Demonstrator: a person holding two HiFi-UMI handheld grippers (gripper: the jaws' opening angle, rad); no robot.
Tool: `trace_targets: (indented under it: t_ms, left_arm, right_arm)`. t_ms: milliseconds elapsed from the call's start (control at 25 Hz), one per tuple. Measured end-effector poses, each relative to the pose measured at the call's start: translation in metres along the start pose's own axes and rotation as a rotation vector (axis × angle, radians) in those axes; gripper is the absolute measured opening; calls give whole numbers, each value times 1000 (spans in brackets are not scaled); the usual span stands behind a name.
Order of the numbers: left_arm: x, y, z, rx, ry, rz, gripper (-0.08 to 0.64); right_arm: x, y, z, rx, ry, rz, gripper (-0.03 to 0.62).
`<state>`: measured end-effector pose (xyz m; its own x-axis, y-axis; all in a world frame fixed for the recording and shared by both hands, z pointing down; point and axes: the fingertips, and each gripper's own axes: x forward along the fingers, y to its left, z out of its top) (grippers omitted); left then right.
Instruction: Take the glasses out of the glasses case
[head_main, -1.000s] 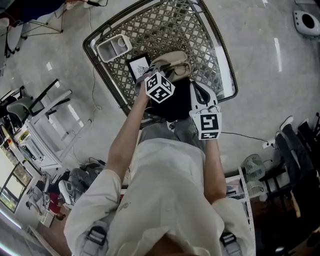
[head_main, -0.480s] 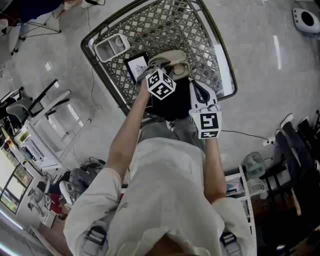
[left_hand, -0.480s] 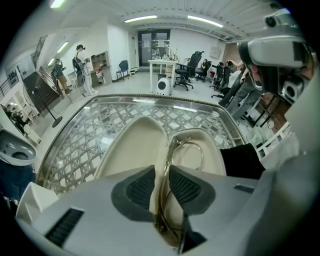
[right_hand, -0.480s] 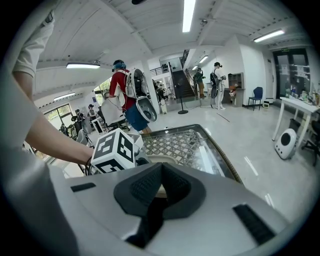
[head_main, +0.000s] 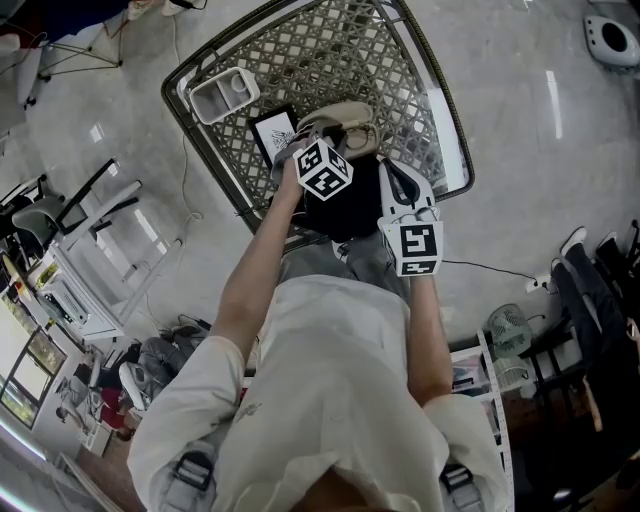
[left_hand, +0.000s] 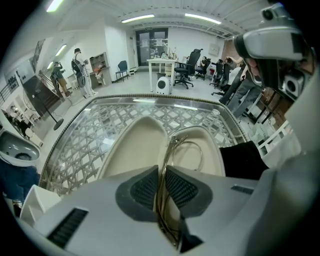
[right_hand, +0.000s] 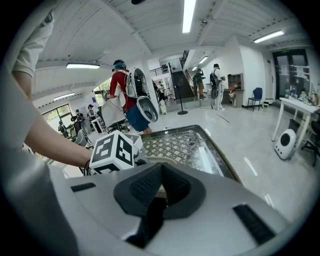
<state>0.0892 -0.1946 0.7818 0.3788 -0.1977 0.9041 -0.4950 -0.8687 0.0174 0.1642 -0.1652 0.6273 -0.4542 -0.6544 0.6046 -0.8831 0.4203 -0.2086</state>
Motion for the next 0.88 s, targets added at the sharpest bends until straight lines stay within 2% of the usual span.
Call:
trace_targets:
  t_ms: [280, 880]
  left_arm:
    - [-2, -1, 0, 15, -4, -8, 33]
    - [-17, 4, 11, 14, -55, -2, 31]
  right_arm:
    - [-1, 0, -1, 3, 0, -7, 6]
    - [-2, 8, -1, -1, -10, -14, 6]
